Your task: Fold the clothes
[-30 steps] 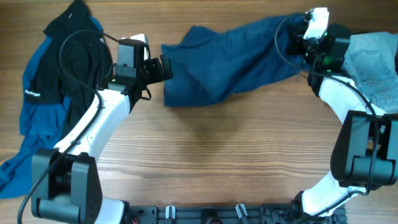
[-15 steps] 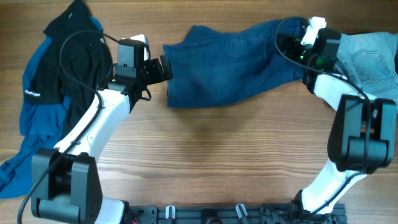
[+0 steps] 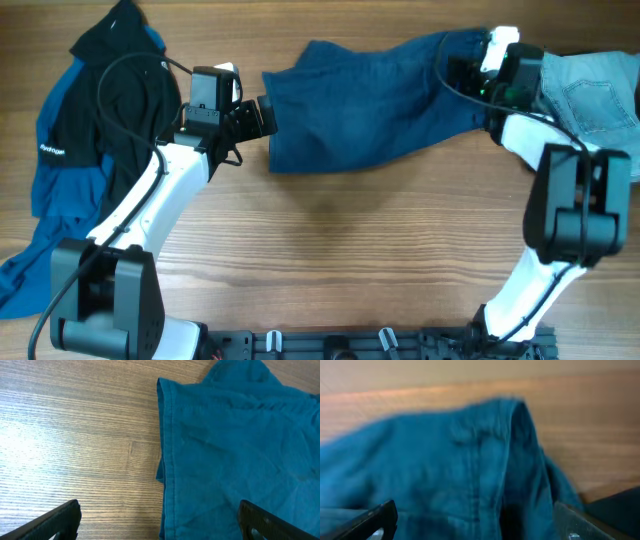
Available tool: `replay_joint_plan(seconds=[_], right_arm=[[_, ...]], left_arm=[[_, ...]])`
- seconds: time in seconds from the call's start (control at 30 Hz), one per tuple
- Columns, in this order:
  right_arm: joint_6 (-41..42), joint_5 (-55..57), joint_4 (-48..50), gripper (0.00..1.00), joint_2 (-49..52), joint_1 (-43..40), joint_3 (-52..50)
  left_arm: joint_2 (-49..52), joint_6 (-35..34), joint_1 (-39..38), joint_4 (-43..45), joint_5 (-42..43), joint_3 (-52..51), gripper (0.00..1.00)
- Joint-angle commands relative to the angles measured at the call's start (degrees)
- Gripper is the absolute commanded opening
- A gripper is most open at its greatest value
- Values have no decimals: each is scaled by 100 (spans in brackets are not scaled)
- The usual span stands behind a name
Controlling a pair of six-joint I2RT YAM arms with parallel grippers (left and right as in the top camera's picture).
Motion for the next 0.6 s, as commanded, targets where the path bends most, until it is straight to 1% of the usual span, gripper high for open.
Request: replay_joint_plan(seconds=[0.0,0.17,0.23,0.37,0.5,0.57], right_arm=[[-157,13,33,100,452,31,66],[-179,-402,-448,100,695,186,66],[-232,-393,-697,100,695,422,66],[-120,-396,-1303,100,695,994,66],[455,-396,-1740,100,695,1685,66],[988,-402,-1956,100,678,1910,68]], left_arm=[[-74,98,39,-2,-155,-9,100],[-278,101,44,-2,-599,-9,100],[-426,98,46,-2,-772,-9,100],[-629,98,46,-105,-769,-9,100],[-651,96,55,-555,-772,-9,100],[-651,87,122,-846,-767,-9,100]])
